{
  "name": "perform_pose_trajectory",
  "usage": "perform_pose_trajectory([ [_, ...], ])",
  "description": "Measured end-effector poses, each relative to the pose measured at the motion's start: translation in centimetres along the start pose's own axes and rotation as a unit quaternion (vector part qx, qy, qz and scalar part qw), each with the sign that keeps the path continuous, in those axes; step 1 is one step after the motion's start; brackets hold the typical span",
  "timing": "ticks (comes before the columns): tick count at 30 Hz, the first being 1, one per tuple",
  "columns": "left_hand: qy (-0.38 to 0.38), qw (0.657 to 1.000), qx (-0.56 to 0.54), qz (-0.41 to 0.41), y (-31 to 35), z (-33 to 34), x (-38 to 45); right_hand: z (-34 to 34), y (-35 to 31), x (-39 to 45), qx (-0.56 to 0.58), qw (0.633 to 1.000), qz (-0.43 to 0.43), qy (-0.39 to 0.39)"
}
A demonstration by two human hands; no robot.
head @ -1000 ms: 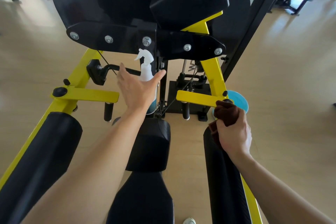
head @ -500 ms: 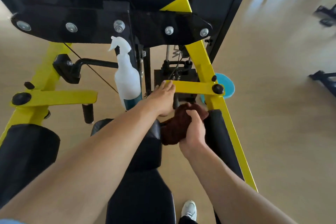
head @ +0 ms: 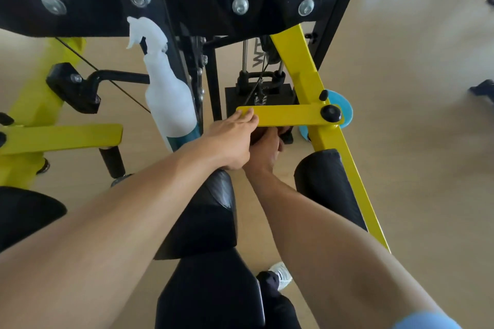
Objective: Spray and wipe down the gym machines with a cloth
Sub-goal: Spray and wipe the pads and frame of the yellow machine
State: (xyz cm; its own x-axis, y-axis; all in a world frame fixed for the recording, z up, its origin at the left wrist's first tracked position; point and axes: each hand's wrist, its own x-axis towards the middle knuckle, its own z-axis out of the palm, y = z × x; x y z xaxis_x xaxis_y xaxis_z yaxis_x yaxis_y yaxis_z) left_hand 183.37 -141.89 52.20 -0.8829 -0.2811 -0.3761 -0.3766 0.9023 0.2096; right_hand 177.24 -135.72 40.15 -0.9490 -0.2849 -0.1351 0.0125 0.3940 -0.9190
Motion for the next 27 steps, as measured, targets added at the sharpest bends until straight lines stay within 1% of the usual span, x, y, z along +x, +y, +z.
perform_pose_trajectory([
  [4, 0.002, 0.999, -0.04, -0.007, -0.1, 0.0, 0.2, 1.1, 1.3, 1.3, -0.005, 0.999, -0.012, 0.032],
  [7, -0.001, 0.998, -0.064, -0.012, -0.2, 0.2, 0.3, 1.9, 3.1, 1.3, -0.006, 0.999, 0.007, 0.038],
  [10, 0.009, 0.999, -0.048, -0.012, -0.2, 0.3, 0.3, 2.2, 3.7, 1.6, 0.012, 0.998, 0.04, 0.038],
  [12, 0.012, 0.999, -0.041, -0.011, -0.1, 0.3, 0.5, 2.0, 2.0, 1.5, 0.037, 0.997, 0.051, 0.045],
  [14, 0.014, 0.999, -0.046, -0.017, 0.0, 0.4, 0.7, 1.4, 0.5, 1.0, 0.052, 0.997, 0.047, 0.029],
  [17, 0.025, 0.998, -0.059, -0.024, 0.0, 0.3, 0.9, 1.1, 0.3, -0.1, 0.009, 0.999, 0.01, -0.03],
  [18, 0.026, 0.997, -0.064, -0.025, 0.0, 0.4, 0.9, 1.0, 0.7, -0.4, 0.013, 0.999, 0.001, -0.042],
  [20, 0.027, 0.997, -0.062, -0.022, -0.2, 0.5, 0.9, 0.8, 1.8, -0.7, 0.018, 0.999, 0.008, -0.038],
  [22, 0.029, 0.997, -0.062, -0.021, -0.3, 0.7, 1.1, 0.6, 2.2, -0.3, 0.006, 1.0, 0.013, -0.01],
  [24, 0.034, 0.998, -0.057, -0.022, -0.3, 0.7, 1.2, 0.2, 1.4, 0.2, -0.015, 1.0, 0.01, 0.004],
  [27, 0.032, 0.997, -0.06, -0.024, 0.0, 0.5, 1.2, 0.3, 0.6, 1.2, -0.033, 0.999, 0.014, -0.011],
])
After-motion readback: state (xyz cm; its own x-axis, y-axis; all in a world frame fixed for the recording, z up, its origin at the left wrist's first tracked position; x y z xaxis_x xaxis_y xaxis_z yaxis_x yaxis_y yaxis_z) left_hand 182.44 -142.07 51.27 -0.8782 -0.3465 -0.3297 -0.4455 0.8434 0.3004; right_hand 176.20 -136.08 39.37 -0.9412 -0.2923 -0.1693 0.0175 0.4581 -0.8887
